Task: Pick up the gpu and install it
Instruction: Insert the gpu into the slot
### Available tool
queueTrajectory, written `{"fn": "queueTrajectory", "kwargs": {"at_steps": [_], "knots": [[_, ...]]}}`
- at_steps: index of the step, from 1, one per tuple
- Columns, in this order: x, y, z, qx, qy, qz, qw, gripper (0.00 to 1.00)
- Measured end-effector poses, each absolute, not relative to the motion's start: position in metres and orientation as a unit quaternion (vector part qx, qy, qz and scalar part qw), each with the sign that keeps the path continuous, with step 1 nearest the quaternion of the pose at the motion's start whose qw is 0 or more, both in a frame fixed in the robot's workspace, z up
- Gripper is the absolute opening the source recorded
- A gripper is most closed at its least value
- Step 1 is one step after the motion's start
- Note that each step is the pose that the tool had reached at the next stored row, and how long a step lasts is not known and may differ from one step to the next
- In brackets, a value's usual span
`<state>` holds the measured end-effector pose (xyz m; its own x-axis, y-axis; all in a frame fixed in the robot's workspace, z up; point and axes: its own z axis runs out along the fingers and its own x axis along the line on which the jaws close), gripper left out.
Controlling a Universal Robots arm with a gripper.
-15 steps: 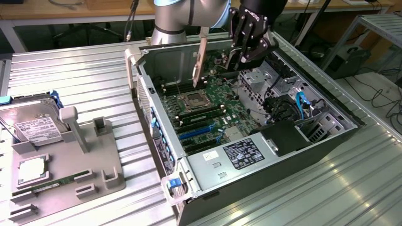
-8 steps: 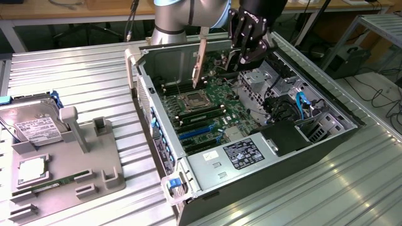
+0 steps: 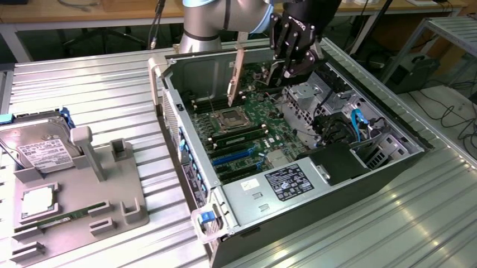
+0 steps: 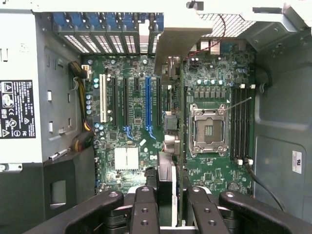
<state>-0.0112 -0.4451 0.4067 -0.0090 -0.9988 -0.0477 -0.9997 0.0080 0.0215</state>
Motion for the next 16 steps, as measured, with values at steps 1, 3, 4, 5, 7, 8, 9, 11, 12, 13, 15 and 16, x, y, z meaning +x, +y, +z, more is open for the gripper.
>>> {"fn": "queueTrajectory", "kwargs": {"at_steps": [1, 3, 4, 5, 7, 8, 9, 11, 12, 13, 15, 16], "knots": [[-0.0112, -0.4451, 0.4062, -0.704, 0.710, 0.025, 0.009, 0.27], [-0.0113, -0.4451, 0.4048, -0.704, 0.710, 0.025, 0.010, 0.27], [-0.0116, -0.4451, 0.4040, -0.704, 0.710, 0.025, 0.010, 0.27], [-0.0119, -0.4451, 0.4033, -0.704, 0.710, 0.025, 0.010, 0.27], [-0.0126, -0.4451, 0.4021, -0.704, 0.710, 0.025, 0.010, 0.27], [-0.0130, -0.4451, 0.4015, -0.704, 0.710, 0.025, 0.010, 0.27], [-0.0134, -0.4451, 0.4010, -0.704, 0.710, 0.025, 0.010, 0.27], [-0.0149, -0.4451, 0.3993, -0.704, 0.710, 0.025, 0.011, 0.27], [-0.0153, -0.4451, 0.3986, -0.704, 0.710, 0.025, 0.011, 0.27], [-0.0156, -0.4451, 0.3982, -0.704, 0.710, 0.025, 0.011, 0.27], [-0.0162, -0.4451, 0.3972, -0.704, 0.710, 0.026, 0.011, 0.27], [-0.0165, -0.4451, 0.3967, -0.704, 0.710, 0.026, 0.012, 0.27]]}}
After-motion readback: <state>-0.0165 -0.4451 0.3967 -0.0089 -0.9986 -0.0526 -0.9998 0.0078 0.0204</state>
